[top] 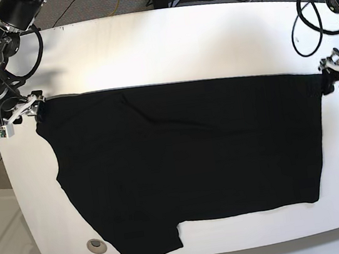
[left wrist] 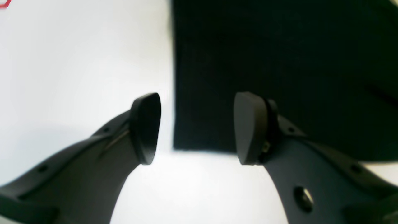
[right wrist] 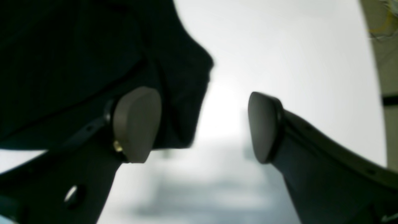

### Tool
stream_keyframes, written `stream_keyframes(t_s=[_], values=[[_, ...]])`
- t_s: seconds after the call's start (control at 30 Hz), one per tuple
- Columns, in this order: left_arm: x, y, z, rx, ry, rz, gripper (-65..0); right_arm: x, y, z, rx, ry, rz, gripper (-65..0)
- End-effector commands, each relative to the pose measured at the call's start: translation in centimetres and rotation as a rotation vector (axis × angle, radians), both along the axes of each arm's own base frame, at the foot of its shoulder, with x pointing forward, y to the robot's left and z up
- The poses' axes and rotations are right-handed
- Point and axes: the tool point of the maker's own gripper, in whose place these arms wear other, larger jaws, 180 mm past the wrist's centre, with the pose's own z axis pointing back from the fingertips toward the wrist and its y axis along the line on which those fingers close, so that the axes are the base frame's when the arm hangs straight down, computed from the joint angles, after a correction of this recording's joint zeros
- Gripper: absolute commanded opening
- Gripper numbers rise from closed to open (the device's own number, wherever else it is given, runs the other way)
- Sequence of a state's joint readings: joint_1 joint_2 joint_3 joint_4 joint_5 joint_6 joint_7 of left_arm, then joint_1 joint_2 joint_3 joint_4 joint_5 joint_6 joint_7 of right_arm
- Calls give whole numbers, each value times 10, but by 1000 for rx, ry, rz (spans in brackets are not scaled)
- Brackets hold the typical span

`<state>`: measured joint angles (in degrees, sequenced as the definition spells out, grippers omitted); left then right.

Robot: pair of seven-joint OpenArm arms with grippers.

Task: Fold the T-shirt properly
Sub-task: 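Regrasp the shirt edge with both grippers and pull it toward the robot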

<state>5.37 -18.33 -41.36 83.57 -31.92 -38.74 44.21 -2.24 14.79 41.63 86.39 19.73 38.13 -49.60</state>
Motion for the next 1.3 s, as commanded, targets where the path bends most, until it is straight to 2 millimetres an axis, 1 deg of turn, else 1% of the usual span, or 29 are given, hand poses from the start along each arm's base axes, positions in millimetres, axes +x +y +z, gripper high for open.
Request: stream_keyframes(t_s=[0.0, 0.17, 0.23, 0.3, 0.5, 0.57, 0.63, 0.9, 0.97, 1.03, 1.1, 1.23, 1.27], values=[[-6, 3, 7, 43, -13, -12, -295, 4, -1, 6, -4, -30, 16, -191], [-19, 2, -3, 69, 19, -14, -293, -2, 5, -7, 14, -1, 28, -190], [-30, 2, -12, 64, 30, -7, -285, 2, 11, -11, 36, 2, 35, -191], [-32, 3, -16, 60, 34, -3, -284, 2, 14, -16, 47, 8, 39, -191], [-34, 1, -23, 43, 42, 6, -285, 2, 21, -29, 81, 7, 39, -191], [-33, 1, -25, 36, 39, 12, -284, 3, 22, -33, 90, 0, 35, -191], [-30, 5, -29, 26, 41, 33, -287, 7, 26, -38, 124, -16, 29, -188], [-28, 4, -35, -2, 39, 50, -286, 9, 36, -53, 163, -8, 32, -192], [-23, 5, -32, -11, 21, 55, -287, 13, 46, -60, 180, 19, 61, -206], [-22, 5, -31, -13, 19, 56, -287, 14, 49, -61, 184, 21, 68, -226], [-20, 4, -30, -14, 12, 55, -289, 14, 50, -61, 184, 24, 72, -264], [-19, 7, -27, -10, 8, 58, -294, 14, 50, -59, 180, 22, 77, -375], [-20, 7, -27, -6, 13, 57, -296, 14, 48, -58, 171, 21, 77, -442]])
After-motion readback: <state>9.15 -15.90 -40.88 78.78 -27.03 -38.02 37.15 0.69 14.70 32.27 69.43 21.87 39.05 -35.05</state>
